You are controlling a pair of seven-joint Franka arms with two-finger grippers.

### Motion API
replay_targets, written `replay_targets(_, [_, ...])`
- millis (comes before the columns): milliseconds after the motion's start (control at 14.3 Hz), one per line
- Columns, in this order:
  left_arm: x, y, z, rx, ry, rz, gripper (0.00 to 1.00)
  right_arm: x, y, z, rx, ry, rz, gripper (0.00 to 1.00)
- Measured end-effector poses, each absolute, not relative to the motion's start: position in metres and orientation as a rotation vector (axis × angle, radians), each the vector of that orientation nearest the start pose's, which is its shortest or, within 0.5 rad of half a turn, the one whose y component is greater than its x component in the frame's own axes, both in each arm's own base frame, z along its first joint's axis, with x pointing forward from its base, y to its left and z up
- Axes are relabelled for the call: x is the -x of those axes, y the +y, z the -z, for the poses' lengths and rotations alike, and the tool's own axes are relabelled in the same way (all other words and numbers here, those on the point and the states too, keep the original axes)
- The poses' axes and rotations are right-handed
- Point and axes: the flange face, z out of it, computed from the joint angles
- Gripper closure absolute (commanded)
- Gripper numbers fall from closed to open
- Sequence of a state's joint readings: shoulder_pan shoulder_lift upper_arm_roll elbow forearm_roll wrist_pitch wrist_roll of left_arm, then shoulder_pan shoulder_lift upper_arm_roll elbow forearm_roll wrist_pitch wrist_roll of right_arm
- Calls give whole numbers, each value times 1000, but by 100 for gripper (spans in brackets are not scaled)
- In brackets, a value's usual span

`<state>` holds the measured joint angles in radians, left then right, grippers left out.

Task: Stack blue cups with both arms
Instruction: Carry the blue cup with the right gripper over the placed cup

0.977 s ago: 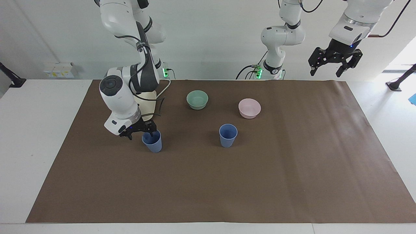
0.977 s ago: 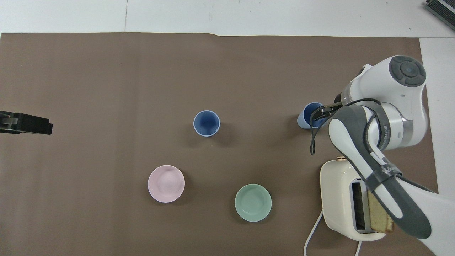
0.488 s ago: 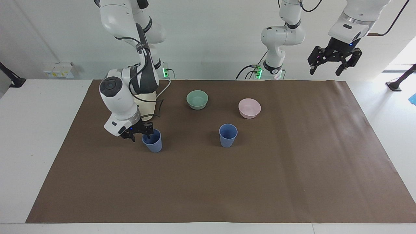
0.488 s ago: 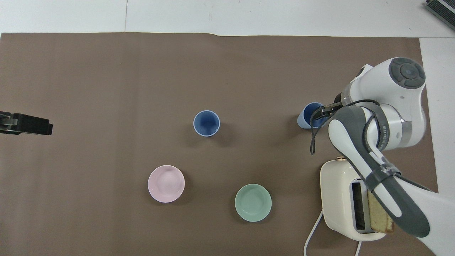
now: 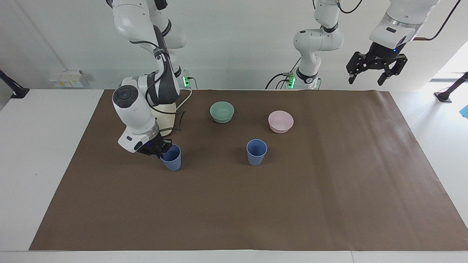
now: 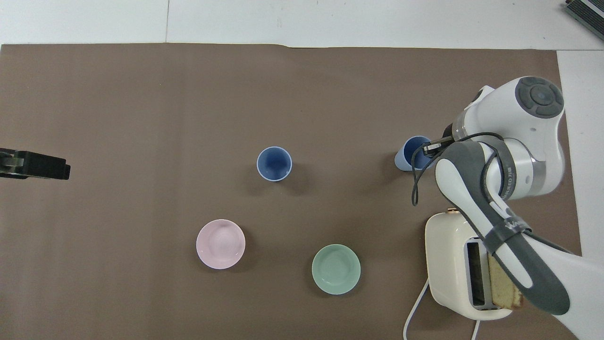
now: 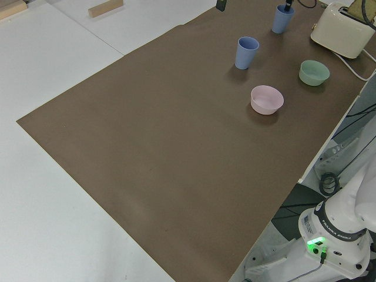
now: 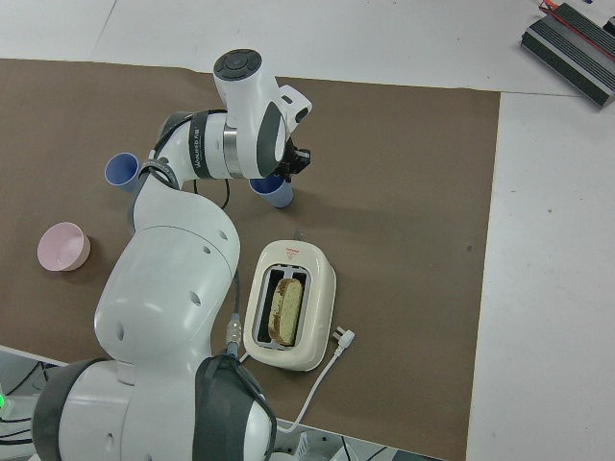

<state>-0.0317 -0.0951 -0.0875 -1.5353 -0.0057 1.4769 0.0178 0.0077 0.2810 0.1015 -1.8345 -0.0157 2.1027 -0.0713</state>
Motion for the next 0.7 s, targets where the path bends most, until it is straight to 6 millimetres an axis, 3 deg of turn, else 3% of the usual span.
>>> replay_targets(140, [-510, -65, -683, 3133, 216, 55, 0, -622, 66, -383, 3113, -295, -22, 100])
replay_targets(279, [-510, -64, -683, 3133, 213, 51, 0, -628, 78, -408, 3100, -313, -19, 100])
replay_targets(488, [-510, -59, -683, 3135, 199, 49, 0, -633, 114, -468, 3055, -193, 14, 100])
replay_targets(698, [-510, -58, -683, 3135, 197, 49, 0, -624, 174, -499, 3040, -127, 50, 100])
